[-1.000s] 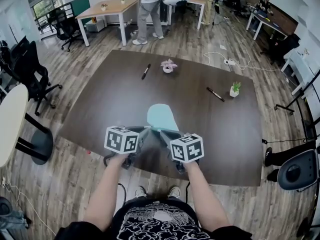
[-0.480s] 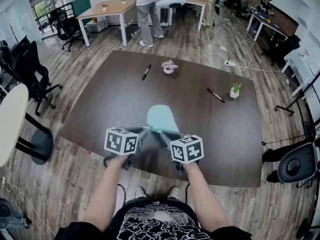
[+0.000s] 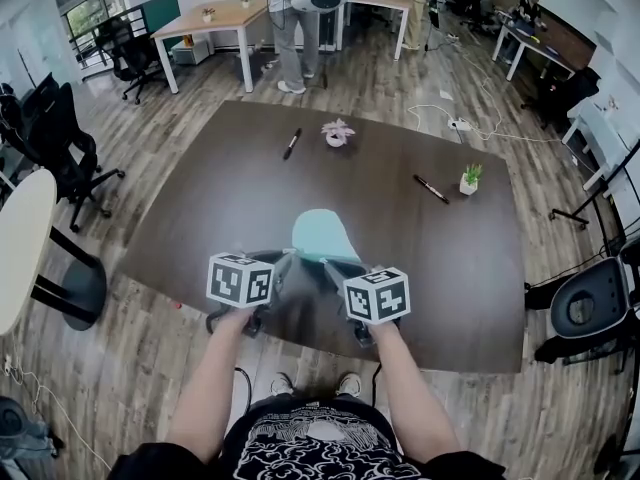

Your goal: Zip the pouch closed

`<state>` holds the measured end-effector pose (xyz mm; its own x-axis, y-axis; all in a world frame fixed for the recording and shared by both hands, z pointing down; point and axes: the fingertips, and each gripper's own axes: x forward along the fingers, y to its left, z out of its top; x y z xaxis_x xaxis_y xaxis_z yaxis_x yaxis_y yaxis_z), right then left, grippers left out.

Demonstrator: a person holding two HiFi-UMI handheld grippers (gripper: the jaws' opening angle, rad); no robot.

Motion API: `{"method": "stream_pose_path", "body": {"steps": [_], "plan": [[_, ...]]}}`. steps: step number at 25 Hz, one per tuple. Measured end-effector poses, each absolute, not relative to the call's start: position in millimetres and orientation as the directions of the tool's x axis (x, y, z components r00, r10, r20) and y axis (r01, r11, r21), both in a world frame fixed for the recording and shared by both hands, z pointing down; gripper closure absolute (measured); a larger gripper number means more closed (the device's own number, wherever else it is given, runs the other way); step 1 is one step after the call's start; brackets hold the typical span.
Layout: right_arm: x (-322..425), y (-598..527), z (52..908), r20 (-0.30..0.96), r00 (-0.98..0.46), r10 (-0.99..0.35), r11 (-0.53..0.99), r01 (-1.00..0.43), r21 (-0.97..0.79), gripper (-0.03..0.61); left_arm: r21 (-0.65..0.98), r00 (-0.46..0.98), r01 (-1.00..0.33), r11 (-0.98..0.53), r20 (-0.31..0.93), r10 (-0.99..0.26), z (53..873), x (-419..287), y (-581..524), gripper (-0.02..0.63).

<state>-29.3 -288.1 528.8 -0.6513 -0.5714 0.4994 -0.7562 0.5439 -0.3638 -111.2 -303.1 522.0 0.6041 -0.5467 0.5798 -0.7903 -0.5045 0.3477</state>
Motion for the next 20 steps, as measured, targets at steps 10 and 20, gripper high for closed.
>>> {"method": "stream_pose_path", "body": {"steps": [10, 20], "plan": [[-24, -289, 530, 0.507, -0.638, -0.579, 0.532, -0.767, -0.359, 0.570, 0.335, 0.576, -0.813, -0.476, 0.583, -0.573, 524, -121, -306, 0.592], [-21, -286, 532, 0.511, -0.630, -0.585, 0.521, -0.774, -0.360, 0.569, 0.332, 0.558, -0.826, -0.455, 0.588, -0.585, 525, -129, -304, 0.592]]}}
